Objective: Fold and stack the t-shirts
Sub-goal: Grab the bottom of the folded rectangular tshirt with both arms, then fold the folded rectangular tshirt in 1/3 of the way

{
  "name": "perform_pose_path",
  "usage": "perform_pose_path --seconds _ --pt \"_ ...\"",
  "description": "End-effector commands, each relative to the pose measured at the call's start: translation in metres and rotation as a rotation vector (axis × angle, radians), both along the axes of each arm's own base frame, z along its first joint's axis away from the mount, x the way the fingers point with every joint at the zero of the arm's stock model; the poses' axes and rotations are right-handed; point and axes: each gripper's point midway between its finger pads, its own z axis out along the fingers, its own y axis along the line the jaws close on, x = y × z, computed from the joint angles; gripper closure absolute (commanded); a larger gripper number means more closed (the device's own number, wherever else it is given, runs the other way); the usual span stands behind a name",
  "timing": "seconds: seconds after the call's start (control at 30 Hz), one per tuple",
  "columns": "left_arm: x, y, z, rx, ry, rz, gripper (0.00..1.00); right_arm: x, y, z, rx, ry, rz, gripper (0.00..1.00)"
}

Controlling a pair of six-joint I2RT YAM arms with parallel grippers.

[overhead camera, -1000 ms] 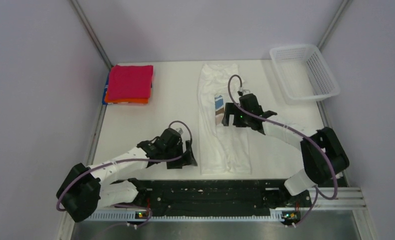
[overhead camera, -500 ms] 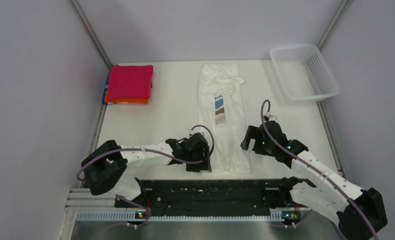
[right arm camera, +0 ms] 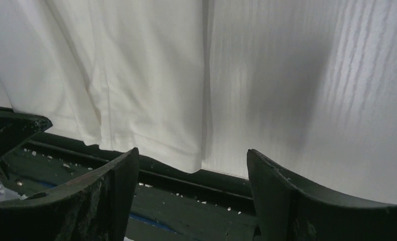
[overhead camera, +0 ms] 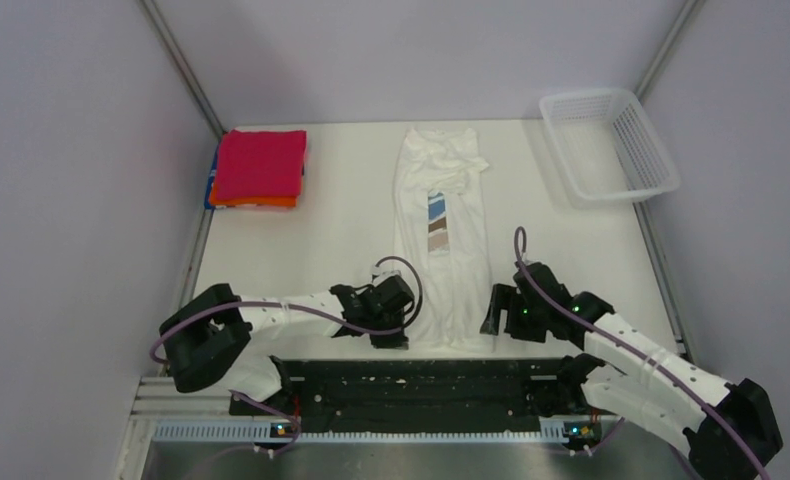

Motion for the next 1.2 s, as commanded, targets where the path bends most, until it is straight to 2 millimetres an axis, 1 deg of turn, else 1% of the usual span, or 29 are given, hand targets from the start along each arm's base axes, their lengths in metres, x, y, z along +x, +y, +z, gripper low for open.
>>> perform_pose_path --seconds 0.0,0.1,0.23,0.27,0.33,0.4,0.47,0.53,0.57,0.63,0.67,0.7,0.73,0.77,0.87,0.97,1.0,1.07,1.17 --pt "-0.016 0.012 -0.01 0.0 0.046 -0.009 1.0 -0.027 0.015 -0.007 0.076 0.093 0.073 0.25" --pt "-0.017 0.01 -0.011 -0.016 0.05 -0.008 1.0 -0.035 0.017 -0.015 0.088 0.129 0.072 0.29" --pt "-0.017 0.008 -0.01 -0.025 0.048 -0.013 1.0 -0.039 0.028 -0.02 0.151 0.146 0.084 0.36" --pt "-0.016 0.008 -0.01 -0.024 0.047 -0.013 1.0 -0.039 0.028 -0.021 0.152 0.145 0.084 0.37" --pt "-0.017 0.008 -0.01 -0.025 0.045 -0.015 1.0 -0.035 0.025 -0.024 0.131 0.127 0.07 0.45" --pt "-0.017 0.008 -0.009 -0.033 0.041 -0.018 1.0 -0.03 0.021 -0.025 0.112 0.107 0.044 0.49" --pt "-0.017 0.008 -0.009 -0.042 0.037 -0.022 1.0 -0.027 0.022 -0.024 0.112 0.098 0.034 0.5" --pt "-0.017 0.007 -0.008 -0.048 0.035 -0.024 1.0 -0.026 0.02 -0.027 0.1 0.105 0.014 0.56" --pt "-0.017 0.008 -0.008 -0.049 0.034 -0.024 1.0 -0.026 0.02 -0.028 0.101 0.107 0.013 0.6" --pt "-0.017 0.008 -0.007 -0.059 0.027 -0.024 1.0 -0.028 0.021 -0.029 0.103 0.115 0.016 0.74" --pt "-0.017 0.008 -0.006 -0.065 0.024 -0.024 1.0 -0.029 0.02 -0.029 0.1 0.126 0.017 0.83" --pt "-0.018 0.008 -0.005 -0.069 0.021 -0.022 1.0 -0.032 0.018 -0.029 0.092 0.139 0.016 0.94" --pt "-0.019 0.01 -0.004 -0.073 0.024 -0.02 1.0 -0.036 0.017 -0.029 0.087 0.153 0.017 1.0" --pt "-0.023 0.011 -0.003 -0.081 0.031 -0.022 1.0 -0.04 0.016 -0.026 0.087 0.165 0.026 1.0" --pt "-0.036 0.014 0.002 -0.109 0.042 -0.03 1.0 -0.049 0.018 -0.011 0.125 0.151 0.05 1.0" --pt "-0.044 0.014 0.013 -0.141 0.039 -0.051 1.0 -0.061 0.025 0.0 0.205 0.152 0.095 1.0" --pt "-0.044 0.011 0.018 -0.159 0.034 -0.062 1.0 -0.062 0.027 0.003 0.224 0.146 0.105 1.0" --pt "-0.04 0.003 0.03 -0.191 0.004 -0.085 1.0 -0.058 0.032 0.008 0.251 0.119 0.114 1.0" --pt "-0.025 -0.003 0.045 -0.177 -0.062 -0.093 1.0 -0.044 0.043 0.02 0.285 0.064 0.131 1.0"
